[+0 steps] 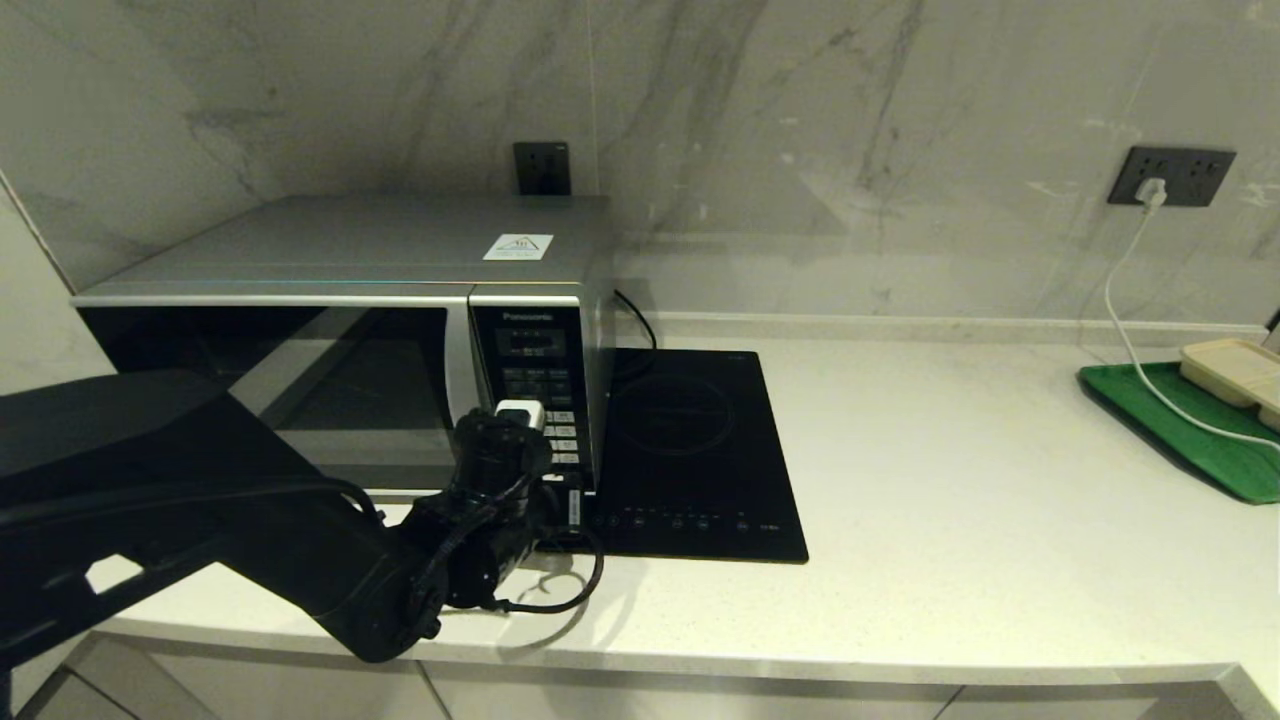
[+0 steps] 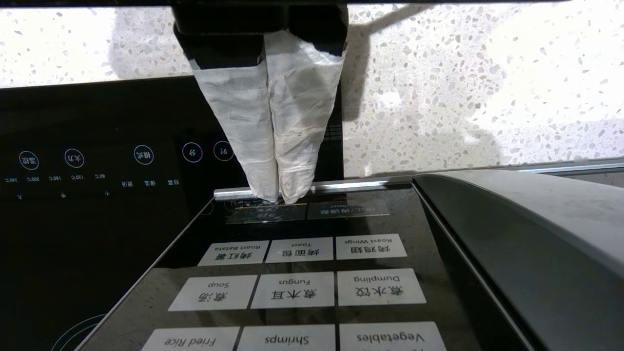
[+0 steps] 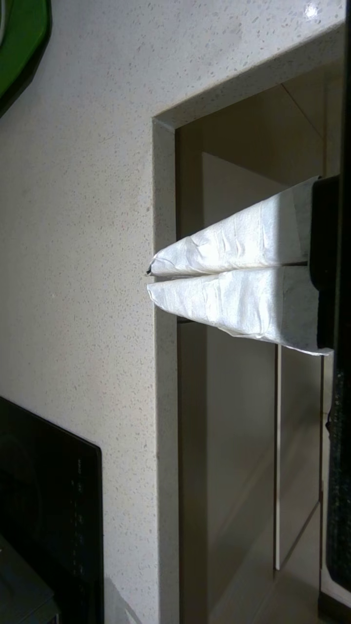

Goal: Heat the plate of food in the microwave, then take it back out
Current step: Open the microwave oven

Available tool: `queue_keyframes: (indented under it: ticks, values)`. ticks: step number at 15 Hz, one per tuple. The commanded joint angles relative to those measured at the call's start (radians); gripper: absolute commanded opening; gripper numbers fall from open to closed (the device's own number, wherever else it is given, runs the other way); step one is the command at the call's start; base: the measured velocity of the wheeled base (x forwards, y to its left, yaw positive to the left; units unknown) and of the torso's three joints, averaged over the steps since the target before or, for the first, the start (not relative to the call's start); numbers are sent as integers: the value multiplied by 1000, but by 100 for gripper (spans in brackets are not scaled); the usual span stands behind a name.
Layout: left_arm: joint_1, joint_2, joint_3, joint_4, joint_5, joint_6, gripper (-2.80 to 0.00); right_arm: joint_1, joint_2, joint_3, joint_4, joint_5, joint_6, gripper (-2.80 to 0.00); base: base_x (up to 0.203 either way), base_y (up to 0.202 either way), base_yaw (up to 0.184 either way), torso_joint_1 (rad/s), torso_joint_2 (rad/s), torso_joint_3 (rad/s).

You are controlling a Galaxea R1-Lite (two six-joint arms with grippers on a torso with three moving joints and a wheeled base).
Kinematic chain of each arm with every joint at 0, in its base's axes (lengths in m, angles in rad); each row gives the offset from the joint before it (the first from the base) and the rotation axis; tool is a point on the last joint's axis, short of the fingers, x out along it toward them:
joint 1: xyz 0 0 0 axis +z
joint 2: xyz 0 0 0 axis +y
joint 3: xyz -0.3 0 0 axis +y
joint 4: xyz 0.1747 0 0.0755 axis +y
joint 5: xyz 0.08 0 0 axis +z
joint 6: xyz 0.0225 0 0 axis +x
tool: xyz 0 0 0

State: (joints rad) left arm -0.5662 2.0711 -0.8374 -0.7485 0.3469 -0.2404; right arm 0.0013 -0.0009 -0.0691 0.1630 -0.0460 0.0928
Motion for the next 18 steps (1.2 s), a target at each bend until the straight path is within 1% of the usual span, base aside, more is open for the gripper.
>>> queue_keyframes:
  ticks: [1,5,7,8,12,18]
  values:
    - [-1,4,0,-5,3,-2,-280,0,-1,0,1,0,1,-280,0,0,0,0,0,0]
    - [-1,9,-9,-11,2,-2,-280,0,-1,0,1,0,1,-280,0,0,0,0,0,0]
    - [-1,28,-6,-66,1,5,-280,0,-1,0,1,0,1,-280,0,0,0,0,0,0]
    - [-3,36,0,-85,1,28,-280,0,-1,0,1,0,1,-280,0,0,0,0,0,0]
    - [-3,14,3,-98,0,32,-280,0,-1,0,1,0,1,-280,0,0,0,0,0,0]
    - [-5,-15,117,-100,-4,20,-280,-1,1,0,1,0,1,-280,0,0,0,0,0,0]
